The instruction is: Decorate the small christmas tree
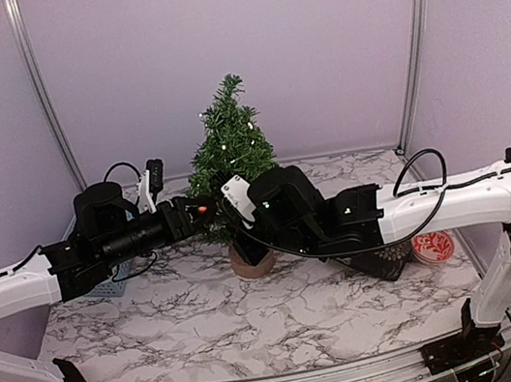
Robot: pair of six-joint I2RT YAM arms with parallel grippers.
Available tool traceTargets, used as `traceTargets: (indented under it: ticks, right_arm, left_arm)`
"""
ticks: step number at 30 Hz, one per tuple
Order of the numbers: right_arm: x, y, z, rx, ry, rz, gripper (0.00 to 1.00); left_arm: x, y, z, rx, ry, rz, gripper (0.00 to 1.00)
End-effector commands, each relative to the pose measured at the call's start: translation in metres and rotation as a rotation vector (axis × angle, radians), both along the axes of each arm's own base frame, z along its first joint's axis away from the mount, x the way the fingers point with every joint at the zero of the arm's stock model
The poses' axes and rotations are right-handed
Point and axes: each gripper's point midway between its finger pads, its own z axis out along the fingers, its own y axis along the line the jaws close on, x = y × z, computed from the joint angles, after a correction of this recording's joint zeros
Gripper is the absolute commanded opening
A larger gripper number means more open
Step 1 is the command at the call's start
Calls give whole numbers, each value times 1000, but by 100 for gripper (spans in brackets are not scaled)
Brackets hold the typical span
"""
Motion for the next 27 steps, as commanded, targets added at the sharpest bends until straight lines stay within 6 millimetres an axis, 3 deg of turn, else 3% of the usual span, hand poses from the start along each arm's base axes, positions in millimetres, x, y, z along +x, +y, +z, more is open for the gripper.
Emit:
traceTargets:
  ticks: [1, 11, 16, 27]
  right_arm:
    - [9, -4, 7, -11, -4, -38, 0]
    - [16, -3, 11, -13, -17, -65, 5]
    - [17, -1, 14, -4, -23, -60, 2]
    - [1, -6, 31, 63, -28, 20, 15]
  left_arm:
    - [14, 7, 7, 16, -35, 63, 41]
    - [21, 5, 3, 31, -31, 83, 40]
    - [20, 3, 6, 22, -39, 74, 40]
    - [6, 8, 22, -23, -70, 34, 40]
